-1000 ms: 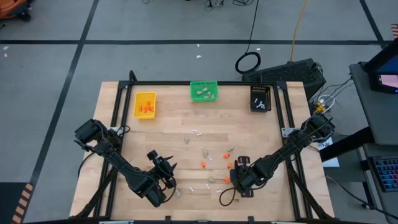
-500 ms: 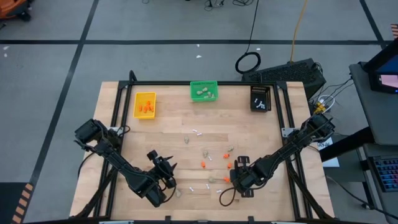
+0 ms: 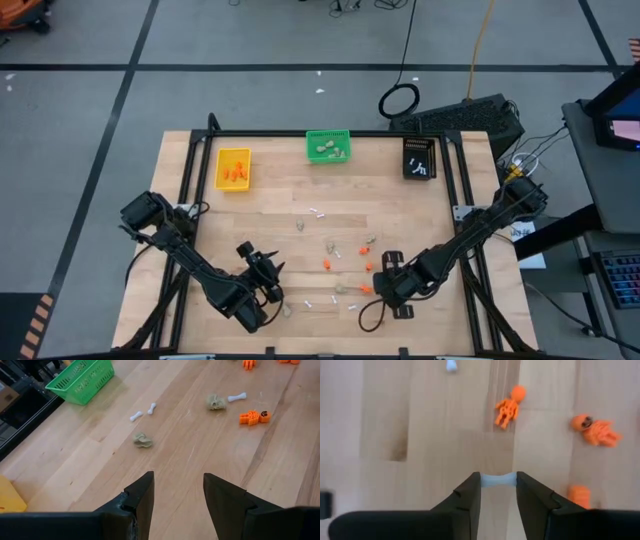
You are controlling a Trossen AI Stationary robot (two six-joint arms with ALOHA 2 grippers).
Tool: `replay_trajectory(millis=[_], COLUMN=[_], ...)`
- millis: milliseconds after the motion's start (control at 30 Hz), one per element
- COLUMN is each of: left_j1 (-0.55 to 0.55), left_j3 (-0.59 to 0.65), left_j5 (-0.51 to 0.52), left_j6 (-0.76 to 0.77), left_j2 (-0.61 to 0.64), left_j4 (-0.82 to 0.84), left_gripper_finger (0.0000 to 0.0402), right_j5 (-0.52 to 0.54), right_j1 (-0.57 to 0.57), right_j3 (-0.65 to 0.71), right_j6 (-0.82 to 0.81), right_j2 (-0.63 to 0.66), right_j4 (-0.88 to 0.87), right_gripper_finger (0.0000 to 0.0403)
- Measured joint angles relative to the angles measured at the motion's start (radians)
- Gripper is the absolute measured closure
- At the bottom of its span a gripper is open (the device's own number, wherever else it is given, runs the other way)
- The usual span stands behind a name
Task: Sort Halloween decoration
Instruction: Put the white bone toy into the black bin
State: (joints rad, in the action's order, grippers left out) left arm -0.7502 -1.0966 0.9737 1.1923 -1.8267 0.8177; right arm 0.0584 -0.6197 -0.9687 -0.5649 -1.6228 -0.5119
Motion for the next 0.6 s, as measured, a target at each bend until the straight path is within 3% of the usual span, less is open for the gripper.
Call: replay_trajectory(millis=[367,600], left_j1=[-0.001,-0.001], left_j3=[0.0,0.0], left_j5=[0.0,0.0], left_j6=[0.0,0.0], left_j2=[0.0,0.0], left_j4=[0.0,-0.001], left_gripper_finger=[0.0234,0.0234], right_j5=[0.028,0.233], right_j1=[-0.023,-0.064], right_j3=[-0.001,0.042], right_j6=[0.115,0.167], right_j2=[0.184,0.299], right_j4=[-0.016,0.042], right_gripper_finger=[0.0312,0.0312])
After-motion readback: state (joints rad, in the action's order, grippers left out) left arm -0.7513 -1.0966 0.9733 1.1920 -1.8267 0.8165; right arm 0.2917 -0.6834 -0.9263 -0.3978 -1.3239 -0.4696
